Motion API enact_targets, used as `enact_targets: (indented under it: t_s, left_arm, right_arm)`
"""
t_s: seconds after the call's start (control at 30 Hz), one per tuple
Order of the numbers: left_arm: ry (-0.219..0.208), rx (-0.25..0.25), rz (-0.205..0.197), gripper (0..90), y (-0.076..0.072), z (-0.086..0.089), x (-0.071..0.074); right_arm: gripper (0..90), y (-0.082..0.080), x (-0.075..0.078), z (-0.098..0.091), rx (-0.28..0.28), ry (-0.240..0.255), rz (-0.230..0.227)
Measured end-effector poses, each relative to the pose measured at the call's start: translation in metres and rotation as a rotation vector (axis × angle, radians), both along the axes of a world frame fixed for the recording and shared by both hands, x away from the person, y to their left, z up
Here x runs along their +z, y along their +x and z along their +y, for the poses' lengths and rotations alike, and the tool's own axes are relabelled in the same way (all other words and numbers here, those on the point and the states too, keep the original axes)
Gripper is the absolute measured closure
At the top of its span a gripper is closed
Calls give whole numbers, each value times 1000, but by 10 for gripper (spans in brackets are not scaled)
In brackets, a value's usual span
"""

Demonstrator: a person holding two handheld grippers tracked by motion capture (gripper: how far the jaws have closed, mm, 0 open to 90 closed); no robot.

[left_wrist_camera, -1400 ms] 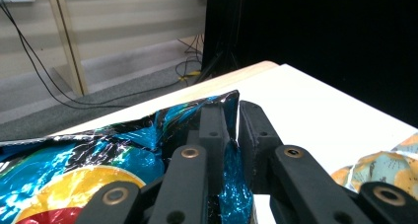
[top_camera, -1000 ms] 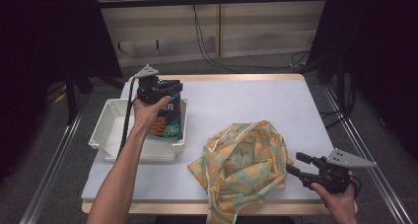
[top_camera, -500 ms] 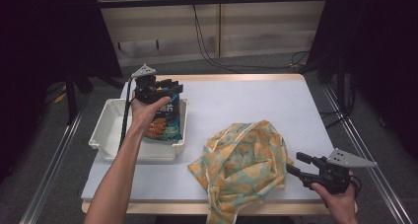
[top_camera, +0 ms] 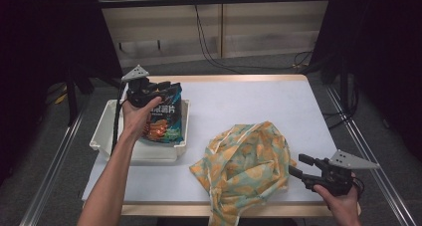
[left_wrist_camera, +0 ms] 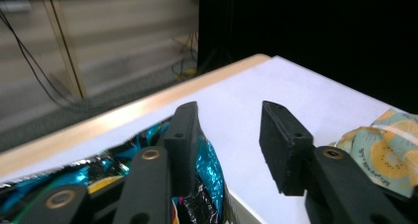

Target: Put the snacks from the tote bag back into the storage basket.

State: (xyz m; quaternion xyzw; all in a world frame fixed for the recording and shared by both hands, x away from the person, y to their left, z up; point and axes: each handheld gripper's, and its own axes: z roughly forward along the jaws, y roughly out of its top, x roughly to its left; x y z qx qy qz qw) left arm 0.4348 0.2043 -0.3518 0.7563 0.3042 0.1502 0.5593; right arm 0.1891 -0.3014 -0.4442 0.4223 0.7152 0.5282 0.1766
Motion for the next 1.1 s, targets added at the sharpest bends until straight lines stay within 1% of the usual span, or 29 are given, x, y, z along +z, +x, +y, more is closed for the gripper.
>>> enact_targets:
  t_s: [0.07,0.13,0.17,0.23,0.27,0.3,0.5,0.57,0.63,0.67,0.7,0.73,0.8,0.83,0.87,0.93,1.0,1.07,1.1]
  left_arm:
    - [-21,-7,4,602,-3,5,1]
    - [3,-20,30,598,-7,8,2]
    - [11,-25,13,600,-11,9,2]
    - [34,-26,10,639,-17,11,1]
    - [28,-45,8,663,-21,13,0]
    - [29,-49,1,701,-23,15,0]
    - [20,-52,10,837,-42,28,-9]
    - [28,-37,22,893,-47,33,-12]
    - [49,-29,30,900,-52,38,-15]
    - [53,-25,36,900,-55,40,-17]
    - [46,-29,44,900,-57,42,-19]
    - [49,-20,44,900,-60,44,-20]
    - [62,-28,47,900,-66,49,-24]
    - [60,-28,51,900,-69,51,-26]
    - [76,-26,52,900,-71,53,-28]
    - [89,-17,60,900,-75,57,-34]
    - [102,-18,72,900,-77,61,-40]
    - [105,-25,87,900,-78,63,-47]
    - [114,-23,98,900,-79,63,-51]
  right_arm:
    - [377,0,0,0,2,-1,0]
    - [378,0,0,1,0,0,2]
    - [377,0,0,1,0,1,4]
    - [378,0,0,1,0,0,5]
    - [378,0,0,1,-1,-2,4]
    - [377,0,0,1,-1,-1,3]
    - [377,-1,-1,1,-1,-2,2]
    - [377,-1,-1,2,-3,-1,3]
    - [377,-2,-1,2,-1,-2,4]
    - [377,-2,-1,2,-2,-2,3]
    - [377,-1,-1,2,-3,-1,4]
    - [377,-1,-1,2,-3,-1,4]
    - [377,-2,-1,1,-4,0,4]
    - [377,-2,-1,1,-3,-1,3]
    - [377,-1,-1,1,-4,-1,3]
    - [377,-1,-1,1,-4,-1,3]
    - [377,-1,-1,1,-5,-2,5]
    - [378,-1,-2,2,-4,-3,6]
    - [378,0,-2,2,-3,-4,7]
